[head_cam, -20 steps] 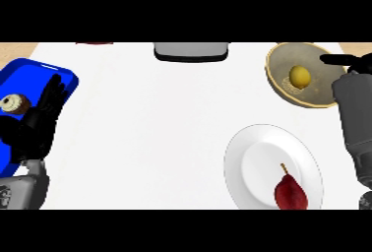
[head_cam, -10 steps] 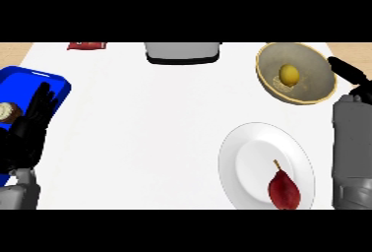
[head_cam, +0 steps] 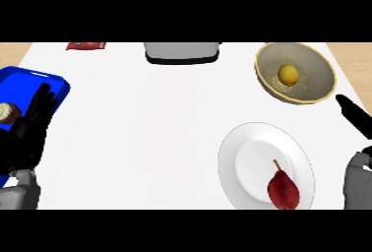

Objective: Pick the lemon from the plate and place it in the bowl

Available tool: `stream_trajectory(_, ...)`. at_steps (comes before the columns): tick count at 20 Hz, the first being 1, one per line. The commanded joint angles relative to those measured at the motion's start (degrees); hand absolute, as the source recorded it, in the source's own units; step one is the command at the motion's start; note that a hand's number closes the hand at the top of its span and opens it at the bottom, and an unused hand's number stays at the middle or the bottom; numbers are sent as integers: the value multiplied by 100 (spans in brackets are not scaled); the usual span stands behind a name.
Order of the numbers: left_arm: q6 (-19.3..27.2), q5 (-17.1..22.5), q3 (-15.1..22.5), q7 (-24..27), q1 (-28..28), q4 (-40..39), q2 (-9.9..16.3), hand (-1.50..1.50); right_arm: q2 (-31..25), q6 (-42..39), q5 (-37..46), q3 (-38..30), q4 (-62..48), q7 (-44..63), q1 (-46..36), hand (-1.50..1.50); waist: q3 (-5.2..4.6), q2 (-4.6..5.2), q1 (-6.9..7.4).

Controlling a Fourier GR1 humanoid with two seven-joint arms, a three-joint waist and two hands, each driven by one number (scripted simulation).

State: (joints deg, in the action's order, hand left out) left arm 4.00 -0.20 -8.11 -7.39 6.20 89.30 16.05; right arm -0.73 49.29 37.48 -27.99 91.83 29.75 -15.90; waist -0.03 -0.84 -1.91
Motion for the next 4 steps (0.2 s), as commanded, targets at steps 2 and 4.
stream_trajectory(2, -12, -10, 49, -16, 79, 13, -81, 0, 70, 92, -386, 1109, 1952, 331, 1607, -150, -1, 44, 67)
stream_trajectory(4, -105, 18, -33, 261, -31, -141, -48, 0, 71, 221, -720, 1352, 2501, 56, 2374, -150, 2, 52, 75)
